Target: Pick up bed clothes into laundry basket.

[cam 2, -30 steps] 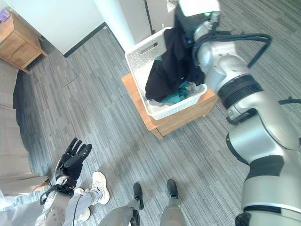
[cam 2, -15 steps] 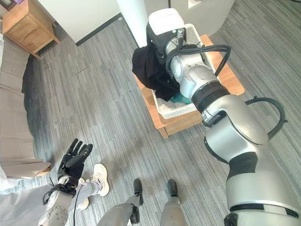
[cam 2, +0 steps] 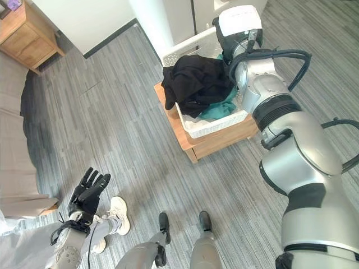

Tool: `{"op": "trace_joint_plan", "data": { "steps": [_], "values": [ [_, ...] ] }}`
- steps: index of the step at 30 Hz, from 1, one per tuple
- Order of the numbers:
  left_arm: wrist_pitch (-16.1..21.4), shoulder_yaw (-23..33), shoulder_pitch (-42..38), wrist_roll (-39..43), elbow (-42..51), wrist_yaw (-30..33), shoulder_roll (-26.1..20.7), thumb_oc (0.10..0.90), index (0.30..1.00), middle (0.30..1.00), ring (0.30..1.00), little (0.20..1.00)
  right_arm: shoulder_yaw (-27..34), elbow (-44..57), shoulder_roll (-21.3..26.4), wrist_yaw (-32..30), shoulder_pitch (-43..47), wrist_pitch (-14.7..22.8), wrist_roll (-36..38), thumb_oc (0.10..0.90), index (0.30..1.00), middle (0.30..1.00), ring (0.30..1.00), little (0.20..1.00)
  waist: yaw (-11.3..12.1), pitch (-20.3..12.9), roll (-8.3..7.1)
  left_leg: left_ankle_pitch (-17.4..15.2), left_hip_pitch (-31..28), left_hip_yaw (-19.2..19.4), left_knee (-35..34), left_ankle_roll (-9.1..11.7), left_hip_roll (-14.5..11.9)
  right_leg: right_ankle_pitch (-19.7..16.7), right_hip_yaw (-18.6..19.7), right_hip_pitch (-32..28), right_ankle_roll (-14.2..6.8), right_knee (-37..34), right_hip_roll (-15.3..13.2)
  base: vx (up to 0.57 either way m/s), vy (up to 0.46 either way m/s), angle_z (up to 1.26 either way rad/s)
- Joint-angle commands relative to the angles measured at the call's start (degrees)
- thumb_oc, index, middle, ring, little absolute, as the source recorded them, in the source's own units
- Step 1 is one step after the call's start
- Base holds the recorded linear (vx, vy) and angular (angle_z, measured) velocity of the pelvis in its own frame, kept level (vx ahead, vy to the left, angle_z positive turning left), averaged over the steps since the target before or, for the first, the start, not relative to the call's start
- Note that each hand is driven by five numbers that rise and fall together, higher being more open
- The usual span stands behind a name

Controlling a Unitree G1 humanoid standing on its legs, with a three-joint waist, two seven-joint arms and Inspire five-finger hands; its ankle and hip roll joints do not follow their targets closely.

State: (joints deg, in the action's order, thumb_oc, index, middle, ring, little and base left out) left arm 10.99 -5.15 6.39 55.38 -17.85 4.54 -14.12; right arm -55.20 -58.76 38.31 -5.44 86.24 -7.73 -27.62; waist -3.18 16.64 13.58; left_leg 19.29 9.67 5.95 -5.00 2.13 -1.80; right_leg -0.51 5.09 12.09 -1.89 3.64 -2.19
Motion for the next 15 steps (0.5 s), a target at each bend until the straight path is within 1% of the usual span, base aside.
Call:
{"op": "trace_joint_plan", "data": {
  "steps": [1, 4, 5, 7, 8, 9, 10, 11, 12, 13, 14, 15],
  "values": [
    [4.61, 0.31, -2.4, -2.7, 3.44, -0.8, -4.32, 0.8, 0.9, 0.9, 0.9, 0.9, -0.09, -3.31, -6.61, -4.53, 12.32, 1.69, -0.1, 0.8, 0.9, 0.9, 0.9, 0.9, 0.91, -1.96, -1.49, -13.65, -4.7, 0.08, 0.0, 5.06, -0.03, -0.68, 2.1, -3.87, -2.02, -7.73, -2.24, 0.0, 0.0, 0.0],
    [4.59, 0.05, -2.85, -2.69, 3.55, -1.03, -4.69, 0.8, 0.9, 0.9, 0.9, 0.9, 4.18, 1.47, -8.18, -5.69, 9.37, 2.41, 3.91, 0.8, 0.9, 0.9, 0.9, 0.9, 1.08, -2.82, -2.15, -14.48, -5.8, 1.06, 0.0, 4.53, -0.16, -1.21, 2.58, -4.32, -2.43, -7.83, -2.09, 0.0, 0.003, -0.01],
    [4.59, 0.03, -2.8, -2.67, 3.56, -1.03, -4.78, 0.8, 0.9, 0.9, 0.9, 0.9, 4.3, 1.62, -8.11, -5.67, 9.23, 2.35, 3.89, 0.8, 0.9, 0.9, 0.9, 0.9, 1.2, -2.84, -2.24, -14.51, -5.87, 1.15, 0.0, 4.52, -0.15, -1.21, 2.67, -4.36, -2.44, -7.85, -2.09, 0.0, 0.007, -0.08],
    [4.73, 0.05, -3.36, -2.21, 3.86, -1.07, -4.79, 0.8, 0.9, 0.9, 0.9, 0.9, 9.45, 8.39, -8.58, -7.32, 5.38, 3.42, 8.63, 0.8, 0.9, 0.9, 0.9, 0.9, 1.02, -3.64, -3.17, -15.61, -7.19, 2.21, 0.0, 3.84, -0.28, -1.63, 3.24, -4.96, -2.92, -7.93, -2.02, 0.01, 0.022, -0.1],
    [4.78, 0.21, -3.92, -2.0, 3.81, -0.9, -4.69, 0.8, 0.9, 0.9, 0.9, 0.9, 12.23, 14.3, -9.17, -8.06, 2.51, 4.57, 10.86, 0.8, 0.9, 0.9, 0.9, 0.9, 0.69, -4.13, -3.91, -16.46, -8.21, 3.2, 0.0, 3.41, -0.36, -2.02, 3.67, -5.29, -3.37, -7.96, -2.05, 0.0, 0.039, -0.14],
    [4.78, 0.16, -3.87, -1.98, 3.8, -0.91, -4.78, 0.8, 0.9, 0.9, 0.9, 0.9, 12.4, 14.58, -9.06, -7.99, 2.29, 4.45, 10.81, 0.8, 0.9, 0.9, 0.9, 0.9, 0.81, -4.12, -3.99, -16.5, -8.32, 3.3, 0.0, 3.4, -0.34, -2.01, 3.76, -5.37, -3.38, -7.97, -2.05, -0.02, 0.053, -0.17],
    [4.6, 0.58, -4.02, -1.74, 3.9, -0.75, -4.78, 0.8, 0.9, 0.9, 0.9, 0.9, 13.63, 18.42, -8.76, -7.7, 0.99, 4.86, 12.01, 0.8, 0.9, 0.9, 0.9, 0.9, 0.52, -4.31, -4.65, -16.97, -8.99, 3.74, 0.0, 3.14, -0.39, -2.19, 3.94, -5.73, -3.6, -8.0, -2.07, -0.02, 0.075, -0.2],
    [4.12, 1.16, -4.33, -1.79, 3.69, -0.74, -4.73, 0.8, 0.9, 0.9, 0.9, 0.9, 17.81, 24.8, -8.13, -8.26, -4.44, 5.32, 14.54, 0.8, 0.9, 0.9, 0.9, 0.9, -0.35, -4.61, -5.65, -17.82, -10.25, 4.55, 0.0, 2.61, -0.23, -2.77, 4.38, -6.07, -4.02, -7.88, -2.16, -0.04, 0.124, -0.33],
    [3.88, 1.77, -4.65, -1.79, 3.37, -0.49, -4.6, 0.8, 0.9, 0.9, 0.9, 0.9, 20.63, 28.96, -7.63, -9.03, -8.49, 5.62, 15.67, 0.8, 0.9, 0.9, 0.9, 0.9, -1.12, -4.53, -6.0, -18.13, -10.71, 5.0, 0.0, 2.42, -0.17, -3.0, 4.7, -6.08, -4.26, -7.81, -2.17, -0.03, 0.109, -0.34],
    [3.88, 1.6, -4.49, -1.77, 3.37, -0.5, -4.86, 0.8, 0.9, 0.9, 0.9, 0.9, 21.13, 29.7, -7.43, -8.87, -9.2, 5.3, 15.51, 0.8, 0.9, 0.9, 0.9, 0.9, -0.88, -4.61, -6.24, -18.18, -10.89, 5.1, 0.0, 2.4, -0.14, -2.99, 4.8, -6.24, -4.29, -7.85, -2.2, -0.1, 0.124, -0.37],
    [3.48, 3.71, -5.09, -3.0, 2.42, 0.02, -5.2, 0.8, 0.9, 0.9, 0.9, 0.9, 28.71, 37.16, 6.56, -6.62, -20.79, 9.1, 24.97, 0.8, 0.9, 0.9, 0.9, 0.9, -3.86, -3.73, -7.55, -18.78, -11.93, 5.85, 0.0, 2.08, -0.12, -3.45, 4.91, -6.25, -5.04, -7.47, -2.47, -0.12, 0.079, -0.24],
    [3.44, 3.91, -4.77, -3.16, 2.73, -0.29, -4.14, 0.8, 0.9, 0.9, 0.9, 0.9, 35.52, 48.21, 7.69, -8.44, -34.58, 10.31, 25.77, 0.8, 0.9, 0.9, 0.9, 0.9, -5.68, -2.97, -8.14, -19.22, -12.35, 6.2, 0.0, 1.9, -0.06, -4.22, 5.33, -5.97, -5.44, -7.14, -2.39, -0.13, 0.07, 0.09]
  ]
}}
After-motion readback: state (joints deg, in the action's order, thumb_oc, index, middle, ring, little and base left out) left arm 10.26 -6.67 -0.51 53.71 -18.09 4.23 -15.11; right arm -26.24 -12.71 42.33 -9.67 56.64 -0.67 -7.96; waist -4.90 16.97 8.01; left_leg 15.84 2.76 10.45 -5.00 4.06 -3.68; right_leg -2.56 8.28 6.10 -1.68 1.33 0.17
